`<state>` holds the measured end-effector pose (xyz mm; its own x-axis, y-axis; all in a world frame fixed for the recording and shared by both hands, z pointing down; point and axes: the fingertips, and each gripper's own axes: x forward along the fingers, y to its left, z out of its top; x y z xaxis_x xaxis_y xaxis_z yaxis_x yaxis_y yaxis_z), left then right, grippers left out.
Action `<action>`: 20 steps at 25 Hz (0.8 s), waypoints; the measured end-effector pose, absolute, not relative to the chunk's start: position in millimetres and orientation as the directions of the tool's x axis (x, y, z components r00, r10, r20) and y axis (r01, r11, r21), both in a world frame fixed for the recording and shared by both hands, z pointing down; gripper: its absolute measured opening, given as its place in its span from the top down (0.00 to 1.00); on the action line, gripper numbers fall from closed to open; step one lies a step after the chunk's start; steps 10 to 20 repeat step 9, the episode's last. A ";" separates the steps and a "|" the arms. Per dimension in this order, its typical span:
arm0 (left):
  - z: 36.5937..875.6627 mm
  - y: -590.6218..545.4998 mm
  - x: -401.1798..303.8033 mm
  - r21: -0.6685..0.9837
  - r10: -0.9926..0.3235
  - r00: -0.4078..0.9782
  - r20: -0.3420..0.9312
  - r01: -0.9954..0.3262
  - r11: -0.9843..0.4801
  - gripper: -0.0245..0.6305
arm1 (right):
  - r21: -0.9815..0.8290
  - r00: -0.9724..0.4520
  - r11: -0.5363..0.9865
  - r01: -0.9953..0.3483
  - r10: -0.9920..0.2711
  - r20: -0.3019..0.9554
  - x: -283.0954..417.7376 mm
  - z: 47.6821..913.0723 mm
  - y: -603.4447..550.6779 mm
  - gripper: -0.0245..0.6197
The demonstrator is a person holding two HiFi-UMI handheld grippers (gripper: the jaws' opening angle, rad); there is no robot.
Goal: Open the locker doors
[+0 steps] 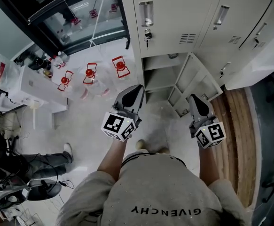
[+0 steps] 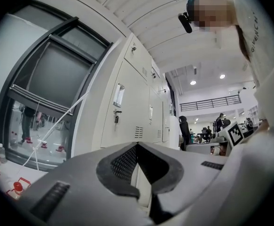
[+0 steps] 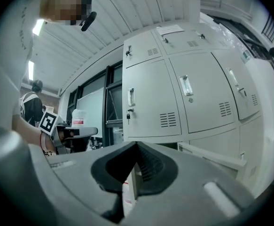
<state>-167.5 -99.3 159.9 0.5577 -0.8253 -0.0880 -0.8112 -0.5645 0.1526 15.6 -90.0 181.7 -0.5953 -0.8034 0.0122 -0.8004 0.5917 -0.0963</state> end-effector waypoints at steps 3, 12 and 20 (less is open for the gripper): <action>160.1 -100.3 -176.5 0.153 -0.834 0.545 -0.084 -0.820 -0.551 0.96 | -0.100 -0.600 0.596 -0.797 -0.800 0.010 13.4 180.5 -91.3 0.96; 159.6 -101.0 -193.0 0.159 -0.848 0.524 -0.076 -0.833 -0.529 0.96 | -0.107 -0.605 0.600 -0.793 -0.796 0.018 4.8 182.1 -90.6 0.96; 159.6 -101.0 -193.0 0.159 -0.848 0.524 -0.076 -0.833 -0.529 0.96 | -0.107 -0.605 0.600 -0.793 -0.796 0.018 4.8 182.1 -90.6 0.96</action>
